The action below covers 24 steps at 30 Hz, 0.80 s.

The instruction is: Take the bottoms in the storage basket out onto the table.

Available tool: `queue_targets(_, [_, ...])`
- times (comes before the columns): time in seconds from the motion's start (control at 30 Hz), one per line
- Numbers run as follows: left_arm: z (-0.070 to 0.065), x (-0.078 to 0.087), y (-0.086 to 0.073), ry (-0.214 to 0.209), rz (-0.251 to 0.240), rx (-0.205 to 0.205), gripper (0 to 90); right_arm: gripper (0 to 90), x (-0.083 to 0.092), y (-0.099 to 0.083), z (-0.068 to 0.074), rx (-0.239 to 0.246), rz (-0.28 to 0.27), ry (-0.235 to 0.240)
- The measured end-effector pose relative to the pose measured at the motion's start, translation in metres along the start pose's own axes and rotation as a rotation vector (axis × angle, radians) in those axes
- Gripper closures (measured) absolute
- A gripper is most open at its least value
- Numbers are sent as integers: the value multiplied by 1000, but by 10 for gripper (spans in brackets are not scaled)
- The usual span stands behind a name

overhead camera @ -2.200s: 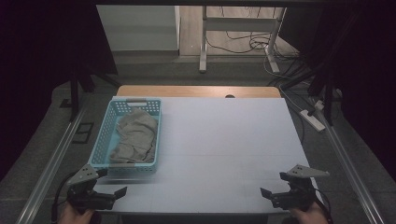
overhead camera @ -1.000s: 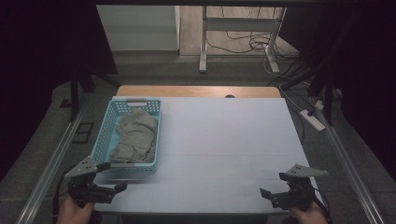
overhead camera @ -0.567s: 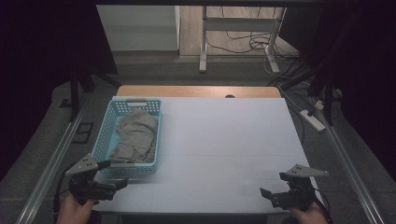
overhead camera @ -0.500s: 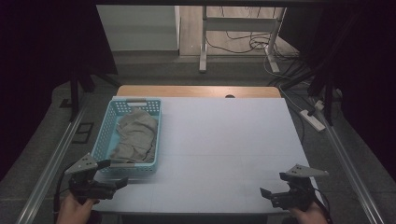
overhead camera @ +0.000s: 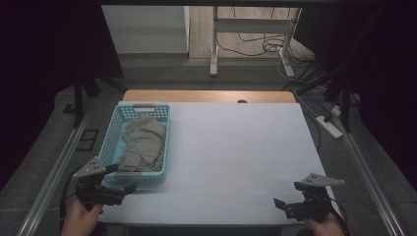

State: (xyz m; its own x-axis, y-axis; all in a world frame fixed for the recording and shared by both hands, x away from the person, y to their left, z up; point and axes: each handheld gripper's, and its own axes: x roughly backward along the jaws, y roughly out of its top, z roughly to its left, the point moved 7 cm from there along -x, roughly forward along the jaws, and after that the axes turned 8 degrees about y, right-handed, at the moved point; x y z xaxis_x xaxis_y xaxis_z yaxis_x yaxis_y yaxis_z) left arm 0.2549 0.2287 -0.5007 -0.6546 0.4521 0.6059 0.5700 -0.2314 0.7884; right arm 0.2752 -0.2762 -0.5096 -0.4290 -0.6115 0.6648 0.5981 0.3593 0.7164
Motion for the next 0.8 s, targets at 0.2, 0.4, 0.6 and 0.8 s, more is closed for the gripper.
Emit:
queue_targets(0.2, [1,-4,7,6,10,-12,0,21,0,0,0,1,2,0])
queue_targets(0.4, [2,-10,10,-7,43,-3,0,21,0,0,0,0,5,0])
queue_targets(0.6, [4,-15,14,-12,66,-10,1,21,-1,0,0,1,8,1])
queue_targets(0.8, [5,-22,22,-19,71,-17,1,21,-1,0,0,0,9,1])
